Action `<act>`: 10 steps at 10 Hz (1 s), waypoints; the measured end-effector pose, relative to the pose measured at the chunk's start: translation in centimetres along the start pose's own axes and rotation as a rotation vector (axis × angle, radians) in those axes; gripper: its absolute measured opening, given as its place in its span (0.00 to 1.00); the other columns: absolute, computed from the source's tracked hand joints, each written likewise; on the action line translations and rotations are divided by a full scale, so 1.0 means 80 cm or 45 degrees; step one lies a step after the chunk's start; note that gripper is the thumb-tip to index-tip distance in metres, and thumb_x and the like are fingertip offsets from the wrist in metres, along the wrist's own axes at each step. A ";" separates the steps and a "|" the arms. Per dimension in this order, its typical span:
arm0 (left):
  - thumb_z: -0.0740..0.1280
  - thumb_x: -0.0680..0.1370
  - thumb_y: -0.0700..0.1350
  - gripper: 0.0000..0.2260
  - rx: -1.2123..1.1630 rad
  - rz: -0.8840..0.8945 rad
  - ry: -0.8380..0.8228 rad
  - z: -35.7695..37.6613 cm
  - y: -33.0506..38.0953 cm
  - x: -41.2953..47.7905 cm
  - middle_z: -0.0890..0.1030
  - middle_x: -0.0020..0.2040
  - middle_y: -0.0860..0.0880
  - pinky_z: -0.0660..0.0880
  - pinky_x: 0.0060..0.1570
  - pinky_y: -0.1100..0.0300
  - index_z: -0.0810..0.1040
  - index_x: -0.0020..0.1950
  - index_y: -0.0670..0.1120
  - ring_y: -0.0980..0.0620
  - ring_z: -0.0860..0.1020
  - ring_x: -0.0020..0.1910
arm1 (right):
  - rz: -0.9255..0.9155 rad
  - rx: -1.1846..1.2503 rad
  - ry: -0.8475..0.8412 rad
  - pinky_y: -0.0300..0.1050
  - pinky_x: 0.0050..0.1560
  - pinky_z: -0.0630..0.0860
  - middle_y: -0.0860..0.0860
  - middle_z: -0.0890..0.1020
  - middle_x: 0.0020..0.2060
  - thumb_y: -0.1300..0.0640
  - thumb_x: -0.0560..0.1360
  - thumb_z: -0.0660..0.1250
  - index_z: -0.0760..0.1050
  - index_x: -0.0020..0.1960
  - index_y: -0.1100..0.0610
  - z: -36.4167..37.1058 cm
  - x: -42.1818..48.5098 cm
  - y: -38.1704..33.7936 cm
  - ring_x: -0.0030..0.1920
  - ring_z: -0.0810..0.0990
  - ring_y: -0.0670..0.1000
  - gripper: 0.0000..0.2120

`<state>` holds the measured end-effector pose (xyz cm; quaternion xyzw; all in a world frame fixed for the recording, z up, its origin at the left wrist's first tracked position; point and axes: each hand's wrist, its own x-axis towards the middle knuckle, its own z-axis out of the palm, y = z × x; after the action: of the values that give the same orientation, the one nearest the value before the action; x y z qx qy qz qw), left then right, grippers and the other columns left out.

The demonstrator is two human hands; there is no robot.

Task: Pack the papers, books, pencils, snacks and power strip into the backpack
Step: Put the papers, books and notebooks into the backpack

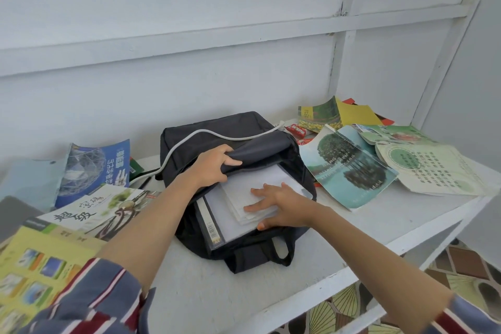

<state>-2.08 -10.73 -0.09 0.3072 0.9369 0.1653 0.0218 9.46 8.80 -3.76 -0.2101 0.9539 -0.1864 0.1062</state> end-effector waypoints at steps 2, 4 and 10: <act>0.68 0.70 0.32 0.24 -0.017 -0.004 0.007 0.001 -0.003 0.000 0.69 0.67 0.52 0.61 0.52 0.68 0.78 0.62 0.52 0.53 0.70 0.62 | -0.039 -0.049 0.026 0.57 0.73 0.39 0.47 0.55 0.76 0.44 0.74 0.66 0.64 0.70 0.40 0.006 0.020 0.005 0.76 0.47 0.52 0.26; 0.65 0.72 0.31 0.19 0.027 0.035 -0.013 0.004 0.000 0.000 0.67 0.69 0.52 0.64 0.55 0.64 0.82 0.55 0.51 0.52 0.68 0.63 | -0.062 -0.054 0.028 0.57 0.73 0.38 0.48 0.54 0.76 0.44 0.74 0.65 0.64 0.71 0.41 0.008 0.020 0.008 0.76 0.47 0.53 0.26; 0.69 0.69 0.33 0.29 0.232 -0.016 -0.136 0.005 0.000 0.003 0.68 0.69 0.49 0.66 0.56 0.60 0.73 0.66 0.57 0.48 0.69 0.61 | -0.073 -0.096 0.020 0.59 0.73 0.38 0.48 0.54 0.76 0.43 0.74 0.65 0.63 0.71 0.41 0.012 0.022 0.010 0.76 0.46 0.53 0.26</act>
<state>-2.24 -10.48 -0.48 0.3105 0.9474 0.0625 0.0448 7.85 8.36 -5.15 -0.2398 0.9546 -0.1551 0.0851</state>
